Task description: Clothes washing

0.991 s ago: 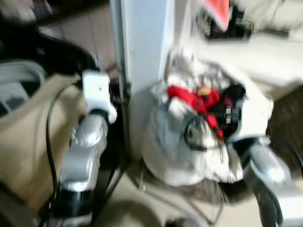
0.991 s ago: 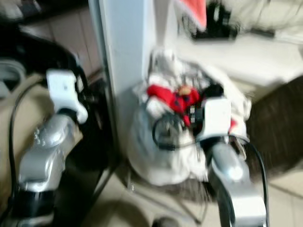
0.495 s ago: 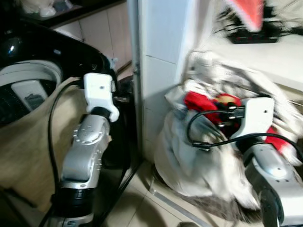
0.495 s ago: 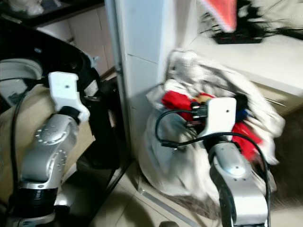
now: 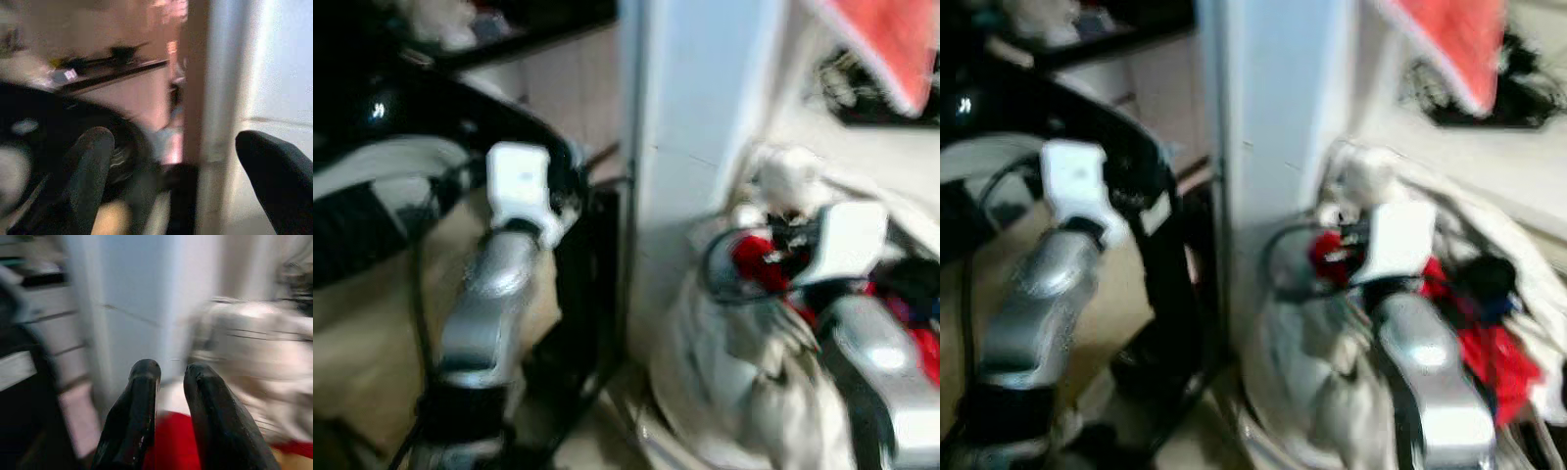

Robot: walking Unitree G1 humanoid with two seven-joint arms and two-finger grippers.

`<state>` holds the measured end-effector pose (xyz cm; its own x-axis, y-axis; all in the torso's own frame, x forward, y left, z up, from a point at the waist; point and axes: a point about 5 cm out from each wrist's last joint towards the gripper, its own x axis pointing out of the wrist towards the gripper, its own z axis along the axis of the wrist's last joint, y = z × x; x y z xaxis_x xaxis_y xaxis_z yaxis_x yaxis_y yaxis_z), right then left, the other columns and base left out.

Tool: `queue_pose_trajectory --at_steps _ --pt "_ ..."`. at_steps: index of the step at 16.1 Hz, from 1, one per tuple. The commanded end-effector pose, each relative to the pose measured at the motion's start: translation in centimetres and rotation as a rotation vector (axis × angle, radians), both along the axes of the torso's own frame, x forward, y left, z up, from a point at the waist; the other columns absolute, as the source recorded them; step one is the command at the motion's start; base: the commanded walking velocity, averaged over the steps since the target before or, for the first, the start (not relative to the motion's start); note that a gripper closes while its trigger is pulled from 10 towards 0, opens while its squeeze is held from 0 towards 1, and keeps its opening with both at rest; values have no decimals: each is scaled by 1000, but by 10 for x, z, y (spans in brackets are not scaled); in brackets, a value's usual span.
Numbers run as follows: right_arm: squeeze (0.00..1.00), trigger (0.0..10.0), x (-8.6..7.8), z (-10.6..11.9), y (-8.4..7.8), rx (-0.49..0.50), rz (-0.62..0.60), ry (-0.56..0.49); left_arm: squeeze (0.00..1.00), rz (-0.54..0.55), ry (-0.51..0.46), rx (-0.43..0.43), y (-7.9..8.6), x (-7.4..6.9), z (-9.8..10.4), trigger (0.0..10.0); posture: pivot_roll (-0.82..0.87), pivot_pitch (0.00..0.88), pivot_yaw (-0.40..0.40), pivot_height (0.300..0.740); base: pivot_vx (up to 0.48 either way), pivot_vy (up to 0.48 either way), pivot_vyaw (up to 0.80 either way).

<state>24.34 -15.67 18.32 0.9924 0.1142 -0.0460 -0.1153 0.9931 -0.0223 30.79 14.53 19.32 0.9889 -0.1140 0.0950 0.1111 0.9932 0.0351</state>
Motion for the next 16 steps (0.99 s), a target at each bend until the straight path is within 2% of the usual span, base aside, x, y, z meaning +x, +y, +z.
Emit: queue_pose_trajectory --at_steps 1,7,10,13,14,15,16 --pt "0 10000 -2 2 -6 -10 -19 -5 0 -24 0 4 -6 0 1 10000 -211 17 4 740 0 0 0" --pt "0 10000 -3 -4 -9 -20 -57 41 0 -87 8 -9 -13 -2 -2 10000 -211 15 7 740 0 0 0" --pt "0 10000 -1 7 -25 -68 -198 41 0 -150 4 -25 -16 -2 0 10000 -213 16 14 740 0 0 0" --pt "0 10000 -4 11 -31 -70 -238 54 0 -166 5 -21 -18 -1 0 10000 -216 12 17 740 0 0 0" --pt "114 10000 -10 14 -39 -62 -351 35 0 -181 -2 -23 -19 -1 1 10000 -217 11 16 740 0 0 0" --pt "1000 10000 -15 15 -42 -33 -403 22 0 -189 -3 -26 -19 -1 1 10000 -218 11 15 740 0 0 0" --pt "1000 10000 -24 13 -48 -11 -460 14 0 -207 -3 -44 -19 -1 1 10000 -219 11 13 740 0 0 0"
